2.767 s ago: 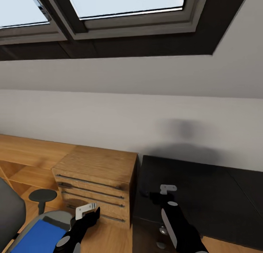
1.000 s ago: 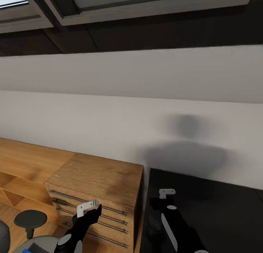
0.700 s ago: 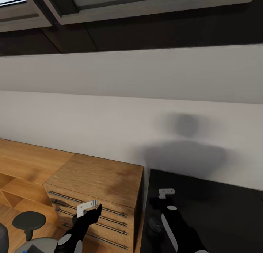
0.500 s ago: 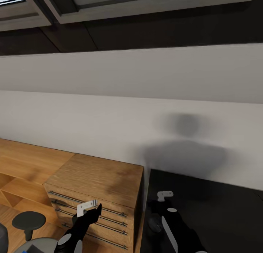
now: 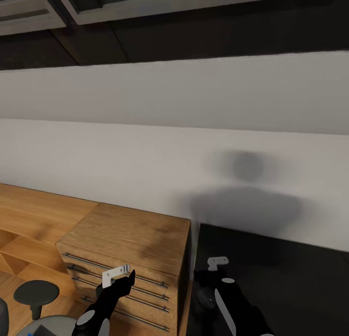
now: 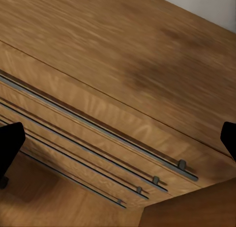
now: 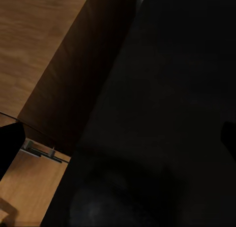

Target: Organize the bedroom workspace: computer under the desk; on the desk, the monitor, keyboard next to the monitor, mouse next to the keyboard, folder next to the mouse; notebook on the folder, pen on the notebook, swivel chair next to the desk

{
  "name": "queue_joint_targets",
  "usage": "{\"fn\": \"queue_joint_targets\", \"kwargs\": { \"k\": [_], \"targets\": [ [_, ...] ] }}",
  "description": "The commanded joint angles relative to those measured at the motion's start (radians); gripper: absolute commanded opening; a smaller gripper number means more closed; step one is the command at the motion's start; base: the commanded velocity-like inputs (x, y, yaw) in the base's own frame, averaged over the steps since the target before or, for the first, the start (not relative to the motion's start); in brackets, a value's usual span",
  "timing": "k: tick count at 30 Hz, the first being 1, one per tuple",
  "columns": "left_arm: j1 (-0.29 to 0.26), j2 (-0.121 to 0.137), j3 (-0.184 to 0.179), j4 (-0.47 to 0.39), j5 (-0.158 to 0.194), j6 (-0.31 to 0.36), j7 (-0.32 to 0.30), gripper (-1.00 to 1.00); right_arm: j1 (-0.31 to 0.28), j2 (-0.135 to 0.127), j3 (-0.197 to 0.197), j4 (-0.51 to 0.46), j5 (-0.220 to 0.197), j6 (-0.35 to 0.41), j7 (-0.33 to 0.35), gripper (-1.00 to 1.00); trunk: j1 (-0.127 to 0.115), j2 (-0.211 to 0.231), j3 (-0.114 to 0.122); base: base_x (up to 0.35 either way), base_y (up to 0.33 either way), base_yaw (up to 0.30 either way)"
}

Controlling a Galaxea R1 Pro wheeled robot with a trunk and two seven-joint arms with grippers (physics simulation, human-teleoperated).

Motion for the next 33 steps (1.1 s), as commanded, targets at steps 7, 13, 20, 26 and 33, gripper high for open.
{"fn": "queue_joint_targets", "kwargs": {
  "k": [7, 13, 20, 26, 33],
  "targets": [
    [-0.001, -0.001, 0.000, -0.001, 0.011, 0.005, 0.004, 1.00, -0.001, 0.000, 0.002, -0.001, 0.001, 0.059, 0.000, 1.00, 0.027, -0.051, -0.024, 0.000, 0.000, 0.000],
    [-0.001, -0.001, 0.000, -0.001, 0.011, 0.005, 0.004, 1.00, -0.001, 0.000, 0.002, -0.001, 0.000, 0.065, -0.002, 1.00, 0.050, -0.093, -0.043, 0.000, 0.000, 0.000],
    [-0.001, -0.001, 0.000, 0.001, 0.011, 0.005, 0.005, 1.00, -0.001, 0.000, 0.002, -0.001, 0.000, 0.074, -0.002, 1.00, 0.077, -0.142, -0.064, 0.000, 0.000, 0.000],
    [-0.001, -0.001, 0.000, 0.001, 0.011, 0.005, 0.006, 1.00, -0.001, 0.001, 0.002, -0.001, 0.000, 0.086, 0.000, 1.00, 0.100, -0.184, -0.083, 0.000, 0.000, 0.000],
    [-0.001, -0.001, 0.000, 0.001, 0.011, 0.005, 0.005, 1.00, -0.001, 0.001, 0.002, -0.001, -0.001, 0.127, 0.002, 1.00, 0.104, -0.191, -0.086, 0.000, 0.000, 0.000]
  ]
}}
